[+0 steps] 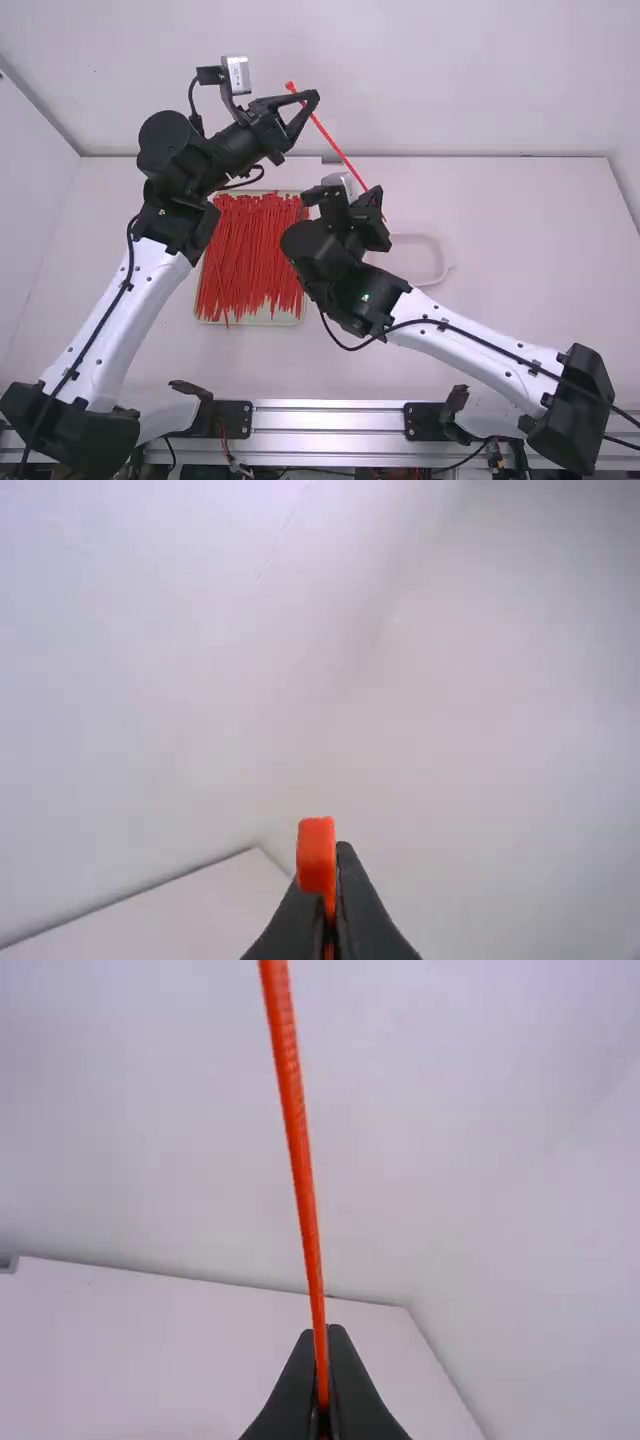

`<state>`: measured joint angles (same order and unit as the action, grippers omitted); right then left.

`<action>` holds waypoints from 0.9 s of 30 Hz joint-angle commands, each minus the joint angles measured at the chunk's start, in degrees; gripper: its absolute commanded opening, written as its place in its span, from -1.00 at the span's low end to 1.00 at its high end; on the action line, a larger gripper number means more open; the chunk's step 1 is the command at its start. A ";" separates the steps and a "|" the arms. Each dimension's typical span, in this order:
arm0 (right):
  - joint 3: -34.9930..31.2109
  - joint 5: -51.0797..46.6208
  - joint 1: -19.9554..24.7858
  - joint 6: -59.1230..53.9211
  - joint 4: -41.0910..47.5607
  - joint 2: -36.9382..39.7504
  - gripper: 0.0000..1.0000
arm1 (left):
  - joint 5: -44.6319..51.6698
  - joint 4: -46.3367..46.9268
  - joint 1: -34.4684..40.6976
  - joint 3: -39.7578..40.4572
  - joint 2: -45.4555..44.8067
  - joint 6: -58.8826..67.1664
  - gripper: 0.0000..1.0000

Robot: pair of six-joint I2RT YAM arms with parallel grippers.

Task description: Fasten the cable tie

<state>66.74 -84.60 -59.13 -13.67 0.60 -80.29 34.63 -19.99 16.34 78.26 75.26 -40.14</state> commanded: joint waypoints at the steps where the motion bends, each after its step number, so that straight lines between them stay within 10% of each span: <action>1: 0.02 -0.90 0.13 0.31 -0.15 0.04 -1.00 | -0.26 -0.35 0.00 1.18 0.07 -0.81 -0.96; 6: 0.02 -0.72 -1.31 0.09 -0.20 0.04 -0.95 | -0.20 -1.09 -0.24 1.18 0.07 -0.87 -0.97; 12: 0.02 3.82 -1.57 3.74 0.15 0.04 0.98 | -2.47 2.14 -0.26 1.18 0.07 1.92 -0.97; 27: 0.02 36.17 -12.13 7.85 16.85 13.49 0.98 | -7.06 16.70 -0.26 1.18 0.00 17.99 -0.97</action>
<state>66.57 -53.19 -70.17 -6.70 17.34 -71.55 27.79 -3.36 16.34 78.28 75.26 -26.41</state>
